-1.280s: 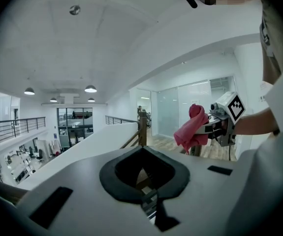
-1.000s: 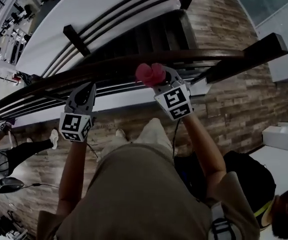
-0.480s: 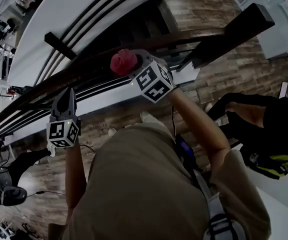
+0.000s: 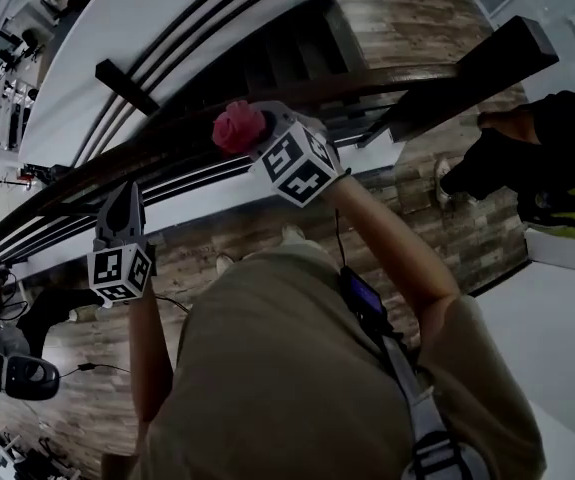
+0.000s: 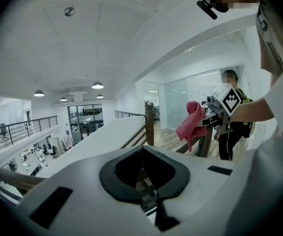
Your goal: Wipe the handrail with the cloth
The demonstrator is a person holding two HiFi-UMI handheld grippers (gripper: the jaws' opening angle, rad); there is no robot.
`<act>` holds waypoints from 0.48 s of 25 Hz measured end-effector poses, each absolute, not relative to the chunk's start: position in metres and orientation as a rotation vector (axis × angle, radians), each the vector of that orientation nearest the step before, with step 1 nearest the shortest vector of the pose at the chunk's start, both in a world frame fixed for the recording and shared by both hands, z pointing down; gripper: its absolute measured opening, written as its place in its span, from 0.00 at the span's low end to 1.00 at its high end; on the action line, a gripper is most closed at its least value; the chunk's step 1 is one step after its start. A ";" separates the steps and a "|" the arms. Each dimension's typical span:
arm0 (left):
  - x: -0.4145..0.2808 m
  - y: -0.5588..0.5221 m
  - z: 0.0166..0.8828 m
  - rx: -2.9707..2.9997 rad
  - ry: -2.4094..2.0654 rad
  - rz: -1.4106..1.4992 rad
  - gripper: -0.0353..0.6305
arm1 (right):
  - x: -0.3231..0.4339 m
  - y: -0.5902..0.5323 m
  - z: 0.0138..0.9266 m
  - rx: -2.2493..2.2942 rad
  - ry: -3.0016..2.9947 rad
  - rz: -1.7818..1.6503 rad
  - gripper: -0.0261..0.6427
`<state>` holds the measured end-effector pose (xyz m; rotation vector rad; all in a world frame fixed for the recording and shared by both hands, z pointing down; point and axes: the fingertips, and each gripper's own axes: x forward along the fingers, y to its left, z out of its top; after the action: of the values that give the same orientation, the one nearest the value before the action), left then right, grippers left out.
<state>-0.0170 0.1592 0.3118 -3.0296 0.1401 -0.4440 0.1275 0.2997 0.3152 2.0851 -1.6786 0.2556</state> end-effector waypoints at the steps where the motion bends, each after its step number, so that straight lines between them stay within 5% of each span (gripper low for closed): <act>1: -0.020 0.157 0.314 -3.032 0.149 -0.448 0.08 | 0.126 0.296 0.316 2.079 -1.683 0.254 0.12; 12: -0.038 0.129 0.323 -3.064 0.132 -0.500 0.08 | 0.104 0.269 0.302 2.115 -1.713 0.272 0.12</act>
<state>-0.0379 0.1295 0.3231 -3.0645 0.1316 -0.5002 0.1039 0.2692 0.3021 2.1150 -1.7131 0.2723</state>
